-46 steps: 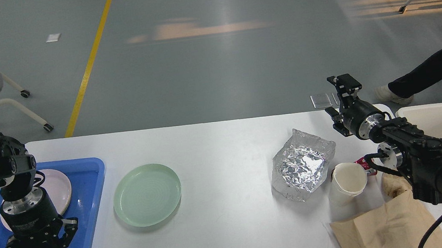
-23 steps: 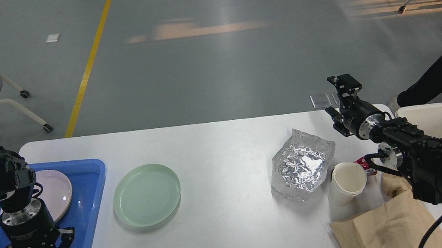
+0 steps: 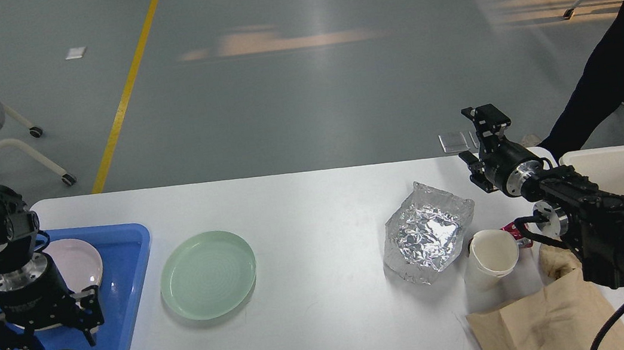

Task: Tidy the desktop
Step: 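Carry the dark cup onto the blue tray and open the left gripper, then lift the left gripper and move it over the pale green plate, then grasp the rim of the pale green plate with the left gripper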

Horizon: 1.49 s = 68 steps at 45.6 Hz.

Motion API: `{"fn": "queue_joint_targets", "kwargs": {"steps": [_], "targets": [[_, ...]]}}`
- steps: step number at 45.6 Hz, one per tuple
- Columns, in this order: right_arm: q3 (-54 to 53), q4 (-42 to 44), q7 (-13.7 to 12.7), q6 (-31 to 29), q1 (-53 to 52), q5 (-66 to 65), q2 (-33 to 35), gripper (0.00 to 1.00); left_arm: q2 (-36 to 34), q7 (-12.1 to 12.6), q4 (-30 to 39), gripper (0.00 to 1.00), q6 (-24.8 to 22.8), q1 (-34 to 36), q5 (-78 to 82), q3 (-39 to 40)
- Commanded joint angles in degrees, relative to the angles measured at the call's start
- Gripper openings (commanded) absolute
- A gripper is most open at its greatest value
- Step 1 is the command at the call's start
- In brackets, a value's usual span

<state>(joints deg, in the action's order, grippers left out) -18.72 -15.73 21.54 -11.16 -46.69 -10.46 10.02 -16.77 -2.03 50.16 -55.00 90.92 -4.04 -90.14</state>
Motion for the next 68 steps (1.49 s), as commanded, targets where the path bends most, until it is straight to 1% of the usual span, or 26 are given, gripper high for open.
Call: {"fn": "queue_joint_targets", "kwargs": {"steps": [1, 10, 16, 22, 28, 33, 38, 39, 46, 51, 55, 60, 68], "targets": [[0.0, 0.0, 0.08, 0.0, 0.02, 0.0, 0.0, 1.0, -0.01, -0.16, 1.25, 0.93, 0.0, 6.27, 0.0, -0.74], [0.0, 0.0, -0.01, 0.0, 0.02, 0.0, 0.0, 1.0, 0.08, -0.6, 1.78, 0.93, 0.0, 12.78, -0.09, 0.05], [0.0, 0.0, -0.01, 0.0, 0.02, 0.0, 0.0, 1.0, 0.78, -0.6, 1.78, 0.93, 0.0, 18.32, -0.26, 0.23], [0.0, 0.0, -0.01, 0.0, 0.02, 0.0, 0.0, 1.0, 2.62, -0.34, 1.78, 0.93, 0.0, 20.87, -0.18, 0.84], [0.0, 0.0, -0.01, 0.0, 0.02, 0.0, 0.0, 1.0, 5.69, -0.43, 1.78, 0.93, 0.0, 21.14, -0.26, 1.11], [0.0, 0.0, 0.08, 0.0, 0.02, 0.0, 0.0, 1.0, 10.0, -0.69, 1.69, 0.93, 0.0, 20.0, -0.18, 2.6], [0.0, 0.0, -0.01, 0.0, 0.02, 0.0, 0.0, 1.0, 14.74, 0.1, 1.78, 0.93, 0.0, 16.05, 0.0, 3.57], [0.0, 0.0, -0.01, 0.0, 0.02, 0.0, 0.0, 1.0, 15.62, 0.19, 1.78, 0.93, 0.76, 15.26, 0.09, 3.57], [0.0, 0.0, -0.01, 0.0, 0.02, 0.0, -0.08, 1.0, 21.08, 0.01, 1.78, 0.93, 10.95, 11.74, 5.09, 4.0], [0.0, 0.0, -0.01, 0.0, 0.02, 0.0, 0.0, 1.0, 23.63, 0.1, 1.69, 0.93, 16.41, 9.8, 8.69, 5.32], [0.0, 0.0, -0.01, 0.0, 0.02, 0.0, 0.0, 1.0, 25.03, 0.19, 1.52, 0.93, 18.96, 8.48, 8.7, 5.67], [0.0, 0.0, -0.01, 0.0, 0.02, 0.0, 0.0, 1.0, 25.91, 0.19, 0.73, 0.93, 20.89, 6.29, 8.17, 7.6], [0.0, 0.0, -0.01, 0.0, 0.02, 0.0, 0.0, 1.0, 27.06, 0.27, -0.85, 0.93, 26.08, 0.49, 8.0, 10.86]]}}
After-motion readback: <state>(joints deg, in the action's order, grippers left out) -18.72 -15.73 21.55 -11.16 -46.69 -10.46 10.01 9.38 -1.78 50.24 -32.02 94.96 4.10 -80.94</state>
